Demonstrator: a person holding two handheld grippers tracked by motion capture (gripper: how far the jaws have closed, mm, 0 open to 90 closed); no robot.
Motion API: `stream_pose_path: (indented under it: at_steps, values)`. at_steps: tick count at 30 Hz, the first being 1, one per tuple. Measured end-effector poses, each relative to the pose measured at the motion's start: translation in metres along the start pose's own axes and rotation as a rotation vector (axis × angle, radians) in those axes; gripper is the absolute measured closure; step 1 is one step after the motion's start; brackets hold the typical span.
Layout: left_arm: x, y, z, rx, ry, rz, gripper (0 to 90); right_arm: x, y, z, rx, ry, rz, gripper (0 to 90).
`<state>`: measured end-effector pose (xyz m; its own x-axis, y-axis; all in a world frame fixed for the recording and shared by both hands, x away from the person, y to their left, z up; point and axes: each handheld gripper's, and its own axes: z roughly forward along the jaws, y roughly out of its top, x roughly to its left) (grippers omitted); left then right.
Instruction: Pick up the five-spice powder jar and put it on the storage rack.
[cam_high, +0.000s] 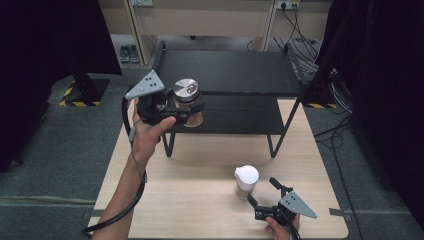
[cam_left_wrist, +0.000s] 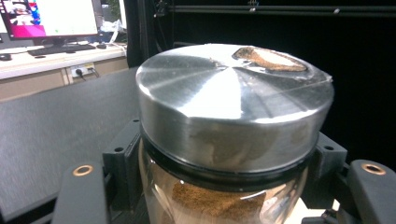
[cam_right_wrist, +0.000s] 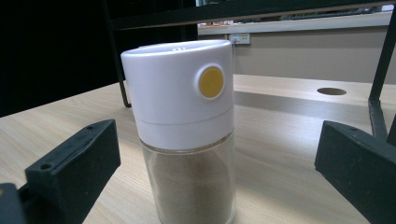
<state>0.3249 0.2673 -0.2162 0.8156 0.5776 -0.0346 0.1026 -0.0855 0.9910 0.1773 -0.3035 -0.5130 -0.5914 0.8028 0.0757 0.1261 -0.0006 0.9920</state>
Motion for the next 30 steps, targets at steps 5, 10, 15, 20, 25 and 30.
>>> stream_pose_path:
  at_steps: [5, 10, 15, 20, 25, 30]
  values:
    - [0.002, 0.019, 0.002, 0.017, 0.003, 0.008, 30.8, 0.000, 0.000, 0.000, 0.000, 0.001, -0.002, 0.5]
    - [0.004, 0.038, 0.009, 0.029, 0.025, 0.013, 30.8, 0.000, 0.000, 0.000, 0.000, 0.001, -0.001, 0.4]
    - [0.010, 0.048, 0.012, 0.012, 0.056, 0.001, 30.8, 0.000, 0.000, -0.001, -0.003, -0.001, 0.003, 0.4]
    - [0.015, 0.055, 0.018, 0.011, 0.095, -0.013, 30.8, 0.000, 0.000, 0.000, -0.002, 0.000, 0.002, 0.4]
    - [0.021, 0.055, 0.029, 0.015, 0.143, -0.033, 30.8, 0.000, 0.000, 0.000, -0.002, -0.001, 0.003, 0.4]
    - [0.026, 0.053, 0.039, 0.018, 0.165, -0.049, 30.8, 0.000, 0.000, 0.000, -0.001, 0.000, 0.001, 0.4]
